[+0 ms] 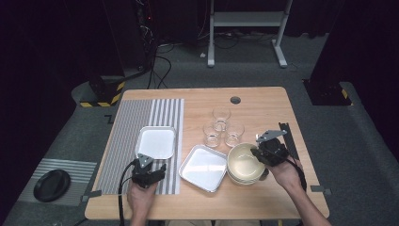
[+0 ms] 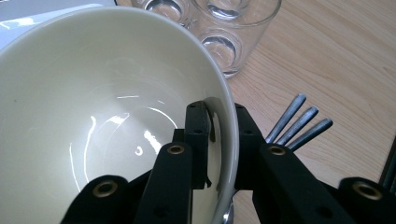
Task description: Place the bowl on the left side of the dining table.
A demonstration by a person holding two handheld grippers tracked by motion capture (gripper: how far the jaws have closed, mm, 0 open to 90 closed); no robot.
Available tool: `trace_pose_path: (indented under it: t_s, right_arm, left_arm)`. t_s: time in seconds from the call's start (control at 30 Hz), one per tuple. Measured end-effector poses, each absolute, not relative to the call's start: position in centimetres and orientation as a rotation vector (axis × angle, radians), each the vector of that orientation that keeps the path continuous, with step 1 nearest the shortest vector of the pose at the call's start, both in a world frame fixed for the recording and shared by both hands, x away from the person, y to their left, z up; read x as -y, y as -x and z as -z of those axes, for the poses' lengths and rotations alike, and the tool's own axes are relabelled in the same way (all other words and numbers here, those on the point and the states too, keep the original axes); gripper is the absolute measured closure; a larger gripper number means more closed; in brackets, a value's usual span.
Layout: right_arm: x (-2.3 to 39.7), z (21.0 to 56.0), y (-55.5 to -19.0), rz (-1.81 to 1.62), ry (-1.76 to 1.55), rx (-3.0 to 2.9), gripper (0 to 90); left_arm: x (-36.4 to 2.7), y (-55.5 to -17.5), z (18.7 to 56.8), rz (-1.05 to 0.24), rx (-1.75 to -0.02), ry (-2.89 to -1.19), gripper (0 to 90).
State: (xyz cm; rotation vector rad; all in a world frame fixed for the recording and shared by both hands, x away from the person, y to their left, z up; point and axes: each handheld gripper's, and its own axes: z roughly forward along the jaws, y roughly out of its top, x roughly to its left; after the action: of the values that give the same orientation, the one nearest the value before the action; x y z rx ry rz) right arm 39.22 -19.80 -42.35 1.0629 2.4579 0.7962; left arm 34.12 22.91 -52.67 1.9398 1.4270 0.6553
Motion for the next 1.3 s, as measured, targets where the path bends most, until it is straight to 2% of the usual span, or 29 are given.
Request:
trace_pose_path:
  t_s: [1.3]
  right_arm:
    - [20.7,42.1,-38.3,-0.907,-1.002,-2.387,83.5]
  left_arm:
    - [-22.8,-34.1,52.7,-0.65,-1.432,-1.941,32.5]
